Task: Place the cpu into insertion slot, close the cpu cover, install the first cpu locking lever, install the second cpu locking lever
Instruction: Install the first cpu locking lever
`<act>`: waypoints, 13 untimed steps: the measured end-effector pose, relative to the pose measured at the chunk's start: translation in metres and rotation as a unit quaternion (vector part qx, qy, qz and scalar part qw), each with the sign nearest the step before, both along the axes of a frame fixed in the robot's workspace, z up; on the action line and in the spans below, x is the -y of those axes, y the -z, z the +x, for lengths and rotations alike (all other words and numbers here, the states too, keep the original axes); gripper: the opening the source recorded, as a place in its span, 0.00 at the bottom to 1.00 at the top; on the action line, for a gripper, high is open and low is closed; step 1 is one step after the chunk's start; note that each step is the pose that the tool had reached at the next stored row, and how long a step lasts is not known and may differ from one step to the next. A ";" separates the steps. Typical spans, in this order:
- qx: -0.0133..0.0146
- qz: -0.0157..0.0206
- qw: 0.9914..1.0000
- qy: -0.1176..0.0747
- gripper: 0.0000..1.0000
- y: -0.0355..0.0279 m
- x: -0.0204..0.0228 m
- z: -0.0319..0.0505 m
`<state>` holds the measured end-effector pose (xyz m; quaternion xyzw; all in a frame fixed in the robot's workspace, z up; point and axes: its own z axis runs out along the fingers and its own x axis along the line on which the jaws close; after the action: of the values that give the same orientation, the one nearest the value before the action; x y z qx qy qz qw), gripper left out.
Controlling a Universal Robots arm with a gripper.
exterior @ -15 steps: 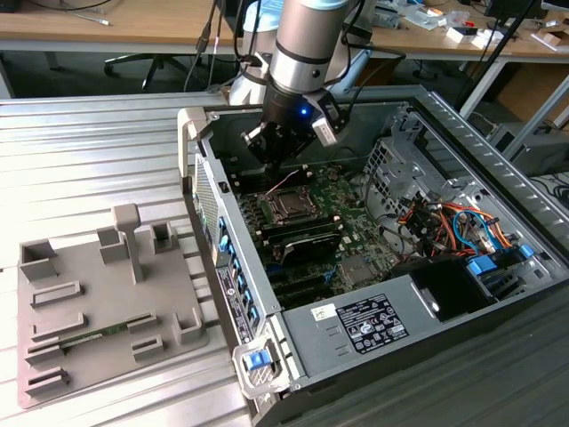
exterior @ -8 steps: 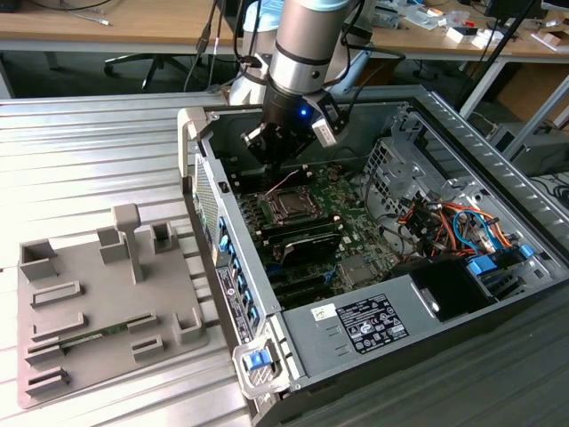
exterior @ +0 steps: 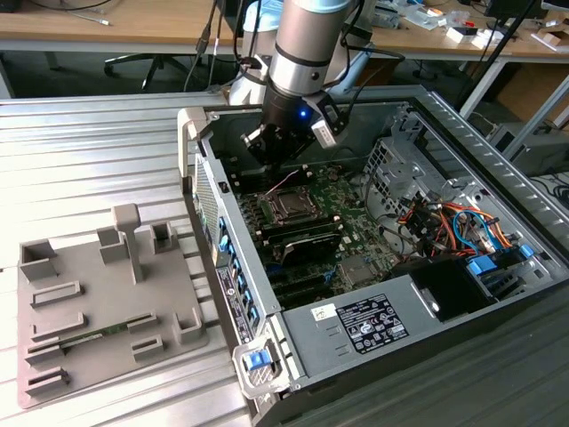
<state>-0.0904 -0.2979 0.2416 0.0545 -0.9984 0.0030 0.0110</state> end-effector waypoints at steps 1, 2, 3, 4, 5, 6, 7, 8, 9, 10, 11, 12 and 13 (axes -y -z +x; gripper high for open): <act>0.000 0.000 1.000 0.000 0.11 0.0002 0.0000 0.0000; 0.000 0.000 1.000 0.000 0.11 0.0004 0.0000 0.0000; 0.000 0.000 1.000 0.000 0.11 0.0006 0.0000 0.0000; 0.000 0.000 1.000 0.000 0.11 0.0009 0.0000 0.0000; 0.000 0.000 1.000 0.000 0.11 0.0010 0.0000 0.0000; 0.000 0.000 1.000 0.000 0.11 0.0014 0.0000 0.0000; 0.000 0.000 1.000 0.000 0.11 0.0018 0.0000 0.0000; 0.000 0.000 1.000 0.000 0.11 0.0021 0.0000 0.0000; 0.000 0.000 1.000 0.000 0.11 0.0022 0.0000 0.0000; 0.000 0.000 1.000 0.000 0.11 0.0024 0.0000 0.0000; 0.000 0.000 1.000 0.000 0.11 0.0028 0.0000 0.0000; 0.000 0.000 1.000 0.000 0.11 0.0031 0.0000 0.0000; 0.000 0.000 1.000 0.000 0.11 0.0033 0.0000 0.0000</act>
<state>-0.0904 -0.2979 0.2383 0.0545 -0.9984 0.0030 0.0110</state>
